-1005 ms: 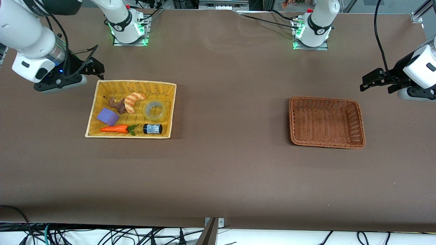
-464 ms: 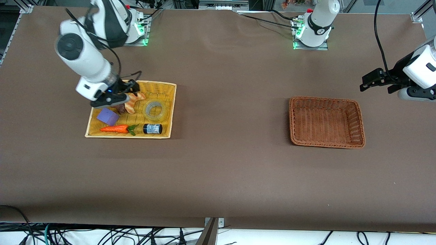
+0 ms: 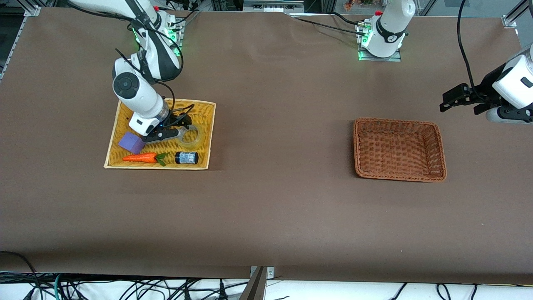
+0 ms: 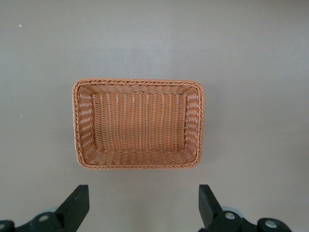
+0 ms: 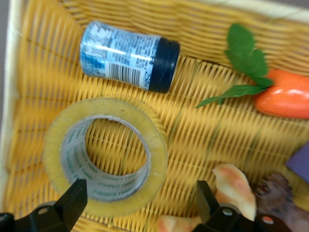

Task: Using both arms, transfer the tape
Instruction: 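Lower the right gripper onto the yellow tape roll in the tray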

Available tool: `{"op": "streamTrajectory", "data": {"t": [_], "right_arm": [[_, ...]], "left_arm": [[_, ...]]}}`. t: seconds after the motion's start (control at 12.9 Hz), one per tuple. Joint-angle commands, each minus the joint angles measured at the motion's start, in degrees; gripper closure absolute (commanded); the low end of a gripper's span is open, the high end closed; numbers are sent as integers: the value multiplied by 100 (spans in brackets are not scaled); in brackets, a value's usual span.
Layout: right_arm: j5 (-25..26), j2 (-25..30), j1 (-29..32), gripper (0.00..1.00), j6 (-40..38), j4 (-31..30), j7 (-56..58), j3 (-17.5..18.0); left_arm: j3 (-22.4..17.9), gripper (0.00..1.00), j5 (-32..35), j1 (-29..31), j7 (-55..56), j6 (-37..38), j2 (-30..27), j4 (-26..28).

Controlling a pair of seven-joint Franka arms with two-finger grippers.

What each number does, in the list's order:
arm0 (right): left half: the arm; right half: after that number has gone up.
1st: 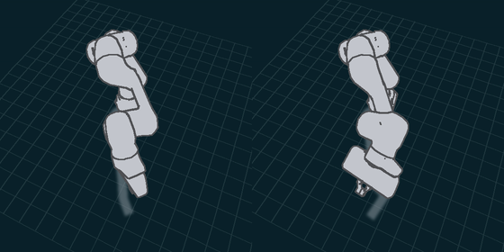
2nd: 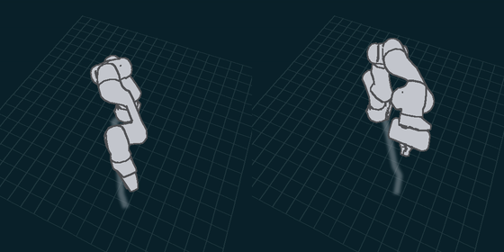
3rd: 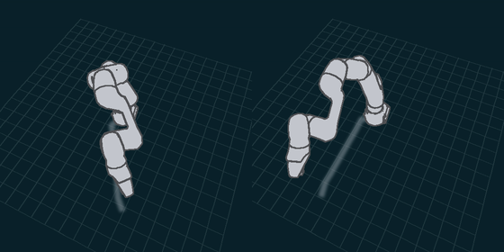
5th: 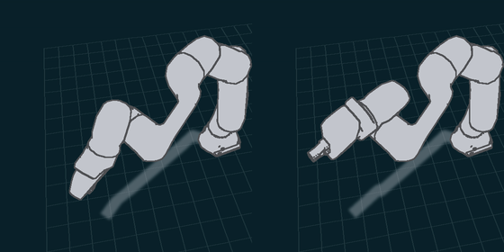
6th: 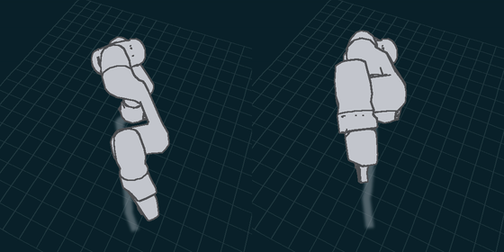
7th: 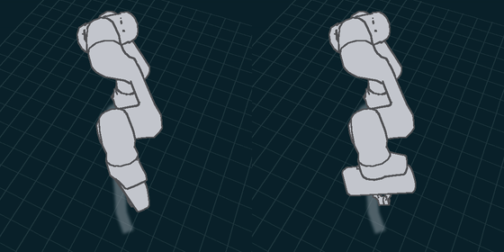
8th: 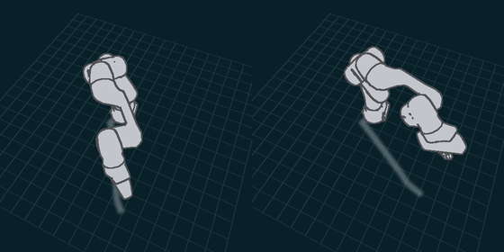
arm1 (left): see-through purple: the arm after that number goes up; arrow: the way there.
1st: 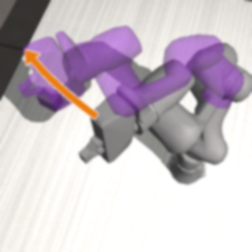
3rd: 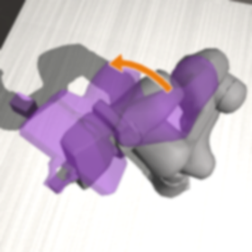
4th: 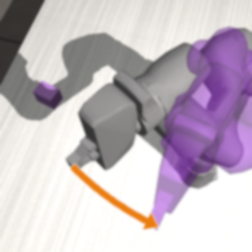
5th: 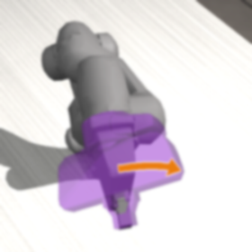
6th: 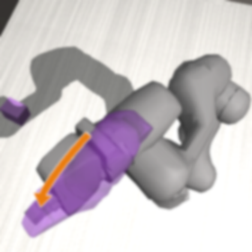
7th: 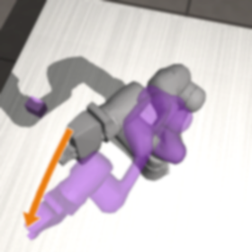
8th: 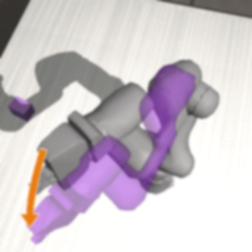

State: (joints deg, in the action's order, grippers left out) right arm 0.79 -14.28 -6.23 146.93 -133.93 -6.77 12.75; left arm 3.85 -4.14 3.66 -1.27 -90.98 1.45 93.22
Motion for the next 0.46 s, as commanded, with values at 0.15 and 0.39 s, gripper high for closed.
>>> {"op": "streamTrajectory", "data": {"t": [0.15, 0.39], "right_arm": [[44, -277, 8, 42, 407, -89, -79, 17], [61, -269, 8, 96, 389, -46, -61, 17]], "left_arm": [[1, 0, 53, -41, 65, 37, 75, -146], [1, 0, 53, -41, 65, 37, 75, -146]]}}
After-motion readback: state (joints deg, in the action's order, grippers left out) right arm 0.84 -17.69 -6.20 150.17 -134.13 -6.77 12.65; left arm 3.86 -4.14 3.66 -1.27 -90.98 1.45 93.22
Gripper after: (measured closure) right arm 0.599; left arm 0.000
